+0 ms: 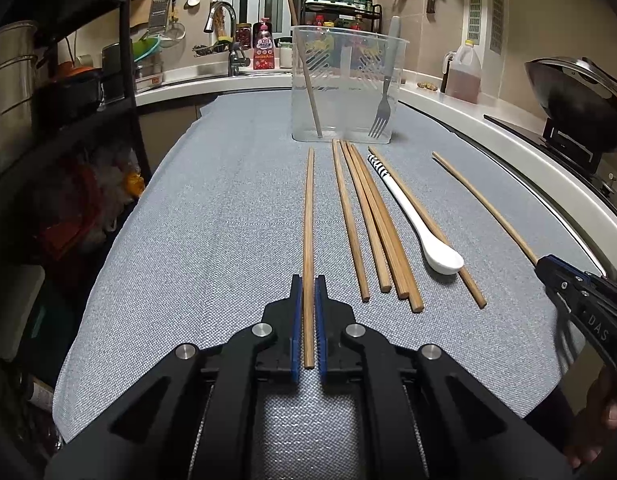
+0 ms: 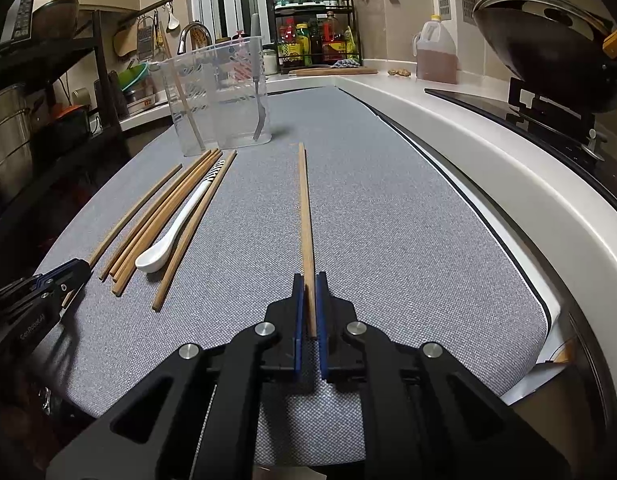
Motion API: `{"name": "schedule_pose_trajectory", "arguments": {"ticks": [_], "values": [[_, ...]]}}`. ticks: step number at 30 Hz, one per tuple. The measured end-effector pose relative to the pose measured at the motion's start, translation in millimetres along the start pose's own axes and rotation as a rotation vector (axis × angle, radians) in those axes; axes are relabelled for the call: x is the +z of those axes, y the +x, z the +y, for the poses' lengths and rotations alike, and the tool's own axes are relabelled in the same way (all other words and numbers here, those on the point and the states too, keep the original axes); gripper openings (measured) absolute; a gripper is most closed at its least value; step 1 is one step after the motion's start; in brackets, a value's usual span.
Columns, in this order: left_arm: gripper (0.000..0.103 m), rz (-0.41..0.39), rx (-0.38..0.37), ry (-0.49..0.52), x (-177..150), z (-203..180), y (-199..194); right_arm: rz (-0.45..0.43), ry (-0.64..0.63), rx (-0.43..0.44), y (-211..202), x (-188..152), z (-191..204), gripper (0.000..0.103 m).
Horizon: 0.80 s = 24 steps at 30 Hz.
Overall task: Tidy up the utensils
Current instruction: 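Lift the chopstick with the right tool while the left tool lifts its chopstick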
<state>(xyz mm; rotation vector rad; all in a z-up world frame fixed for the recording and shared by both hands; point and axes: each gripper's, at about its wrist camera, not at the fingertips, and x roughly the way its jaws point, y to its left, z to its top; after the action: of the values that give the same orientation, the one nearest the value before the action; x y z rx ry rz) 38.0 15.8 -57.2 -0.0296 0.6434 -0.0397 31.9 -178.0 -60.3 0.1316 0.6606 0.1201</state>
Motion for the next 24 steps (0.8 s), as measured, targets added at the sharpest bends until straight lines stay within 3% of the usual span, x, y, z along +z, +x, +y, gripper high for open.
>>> {"name": "schedule_pose_trajectory", "arguments": {"ticks": [19,24], "values": [[0.006,-0.005,-0.002,0.012,2,-2,-1,-0.001,-0.006,0.0,0,2,2,0.005],[0.006,-0.04,-0.006,0.014,5,-1,-10,-0.034,-0.016,0.003,-12,8,5,0.005]]}}
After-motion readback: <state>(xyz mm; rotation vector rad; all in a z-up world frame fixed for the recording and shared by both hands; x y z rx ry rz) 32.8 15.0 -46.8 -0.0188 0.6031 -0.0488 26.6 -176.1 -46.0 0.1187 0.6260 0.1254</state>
